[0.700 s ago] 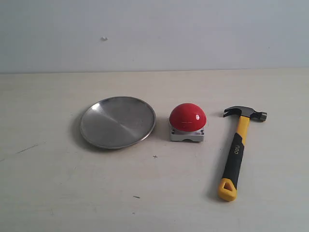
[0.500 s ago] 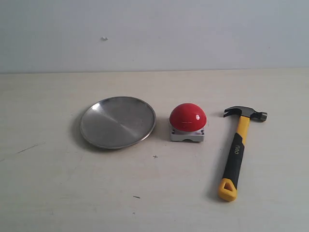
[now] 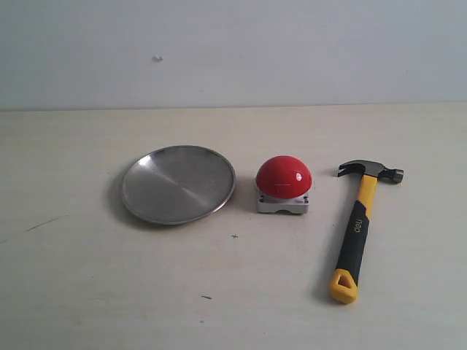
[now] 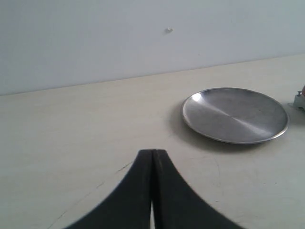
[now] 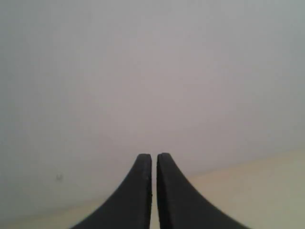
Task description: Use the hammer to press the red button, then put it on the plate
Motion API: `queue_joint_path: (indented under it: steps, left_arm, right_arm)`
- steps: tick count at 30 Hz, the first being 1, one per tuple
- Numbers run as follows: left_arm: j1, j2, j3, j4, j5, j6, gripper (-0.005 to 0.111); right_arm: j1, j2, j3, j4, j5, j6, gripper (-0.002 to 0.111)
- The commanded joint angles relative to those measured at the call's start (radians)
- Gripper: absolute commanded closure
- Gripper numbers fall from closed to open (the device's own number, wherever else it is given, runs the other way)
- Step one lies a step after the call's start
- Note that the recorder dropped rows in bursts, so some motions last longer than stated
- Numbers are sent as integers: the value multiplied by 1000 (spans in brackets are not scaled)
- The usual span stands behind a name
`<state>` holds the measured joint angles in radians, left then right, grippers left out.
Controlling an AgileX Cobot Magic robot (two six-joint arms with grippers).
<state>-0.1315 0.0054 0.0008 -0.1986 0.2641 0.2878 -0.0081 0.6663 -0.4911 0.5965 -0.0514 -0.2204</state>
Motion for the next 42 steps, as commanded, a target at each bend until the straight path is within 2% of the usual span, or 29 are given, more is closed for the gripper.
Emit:
queue_joint_path:
  steps: [1,6,13,18,23,29,34,39,42]
  left_arm:
    - [4,-5,-1,4,-2,-8,107]
    - [4,-5,-1,4,-2,-8,107]
    - [4,-5,-1,4,-2,-8,107]
    - [4,-5,-1,4,-2,-8,107]
    - [4,-5,-1,4,-2,-8,107]
    - [4,-5,-1,4,-2,-8,107]
    - [4,-5,-1,4,-2,-8,107]
    - [4,-5,-1,4,-2,-8,107]
    - [4,-5,-1,4,-2,-8,107]
  right_arm:
    - [-24,405,-209,4,333,62,103]
    - [-26,790,-450,-205,607,356,103]
    - [-26,1044,-629,-576,776,656,103]
    - [-26,1145,-720,-596,878,701,103]
    - [-2,1260,-842,-546,1106,722,103]
    - [8,1332,-937,-561,1042,720,102]
    - [8,1376,-969,-576,992,714,86]
    - [8,1416,-982,-612,952,718,59]
    - [8,1442,-993,-614,935,721,56]
